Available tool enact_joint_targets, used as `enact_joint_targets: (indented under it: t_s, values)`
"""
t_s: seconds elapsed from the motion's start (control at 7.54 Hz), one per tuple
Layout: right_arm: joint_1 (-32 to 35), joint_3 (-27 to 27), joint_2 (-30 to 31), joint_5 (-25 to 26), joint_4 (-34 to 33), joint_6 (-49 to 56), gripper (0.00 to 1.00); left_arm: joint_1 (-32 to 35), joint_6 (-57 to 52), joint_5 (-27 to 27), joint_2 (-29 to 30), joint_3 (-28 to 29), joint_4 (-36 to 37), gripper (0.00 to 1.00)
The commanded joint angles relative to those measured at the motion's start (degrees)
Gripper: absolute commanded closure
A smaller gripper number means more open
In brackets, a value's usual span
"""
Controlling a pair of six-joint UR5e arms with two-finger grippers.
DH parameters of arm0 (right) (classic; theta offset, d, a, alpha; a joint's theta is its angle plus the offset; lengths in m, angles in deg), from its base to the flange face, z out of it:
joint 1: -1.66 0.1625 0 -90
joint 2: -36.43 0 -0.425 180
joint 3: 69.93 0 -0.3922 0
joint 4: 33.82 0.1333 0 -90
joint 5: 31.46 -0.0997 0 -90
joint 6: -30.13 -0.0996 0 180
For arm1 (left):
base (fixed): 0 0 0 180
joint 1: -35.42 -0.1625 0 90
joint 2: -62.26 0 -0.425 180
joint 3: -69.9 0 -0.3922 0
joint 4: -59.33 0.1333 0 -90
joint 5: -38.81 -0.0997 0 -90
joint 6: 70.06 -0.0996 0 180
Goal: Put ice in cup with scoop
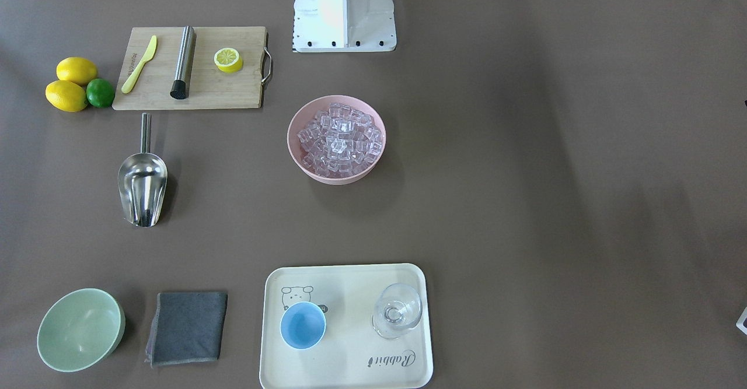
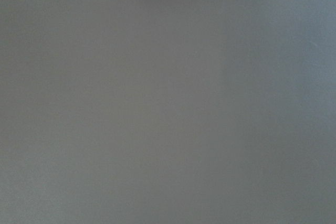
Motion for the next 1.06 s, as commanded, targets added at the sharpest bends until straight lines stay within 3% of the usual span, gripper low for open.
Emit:
enact_joint_targets:
  t_s: [0.0, 0.27, 0.53, 0.8, 0.93]
  values:
    - [-7.4, 8.8, 0.0, -1.1, 0.2, -19.2, 0.00, -0.4, 0.5, 0.6, 0.5, 1.0, 0.3, 0.02]
    - [-15.4, 9.5, 0.4, -1.3, 9.7, -30.5, 0.00, -3.2, 1.7, 0.5, 1.3, 0.9, 0.5, 0.02]
    - [-23.1, 9.4, 0.5, -1.0, 22.0, -50.7, 0.00, -3.8, 1.8, 0.4, 1.8, -3.1, 1.9, 0.03]
    - [-28.8, 10.7, 0.5, 0.6, 23.0, -57.3, 0.00, -8.4, 1.8, 0.5, 3.2, -8.6, 5.3, 0.04]
    - [-33.7, 11.5, 0.2, 3.8, 23.0, -59.2, 0.00, -11.7, 1.8, 1.1, 4.6, -10.5, 5.3, 0.04]
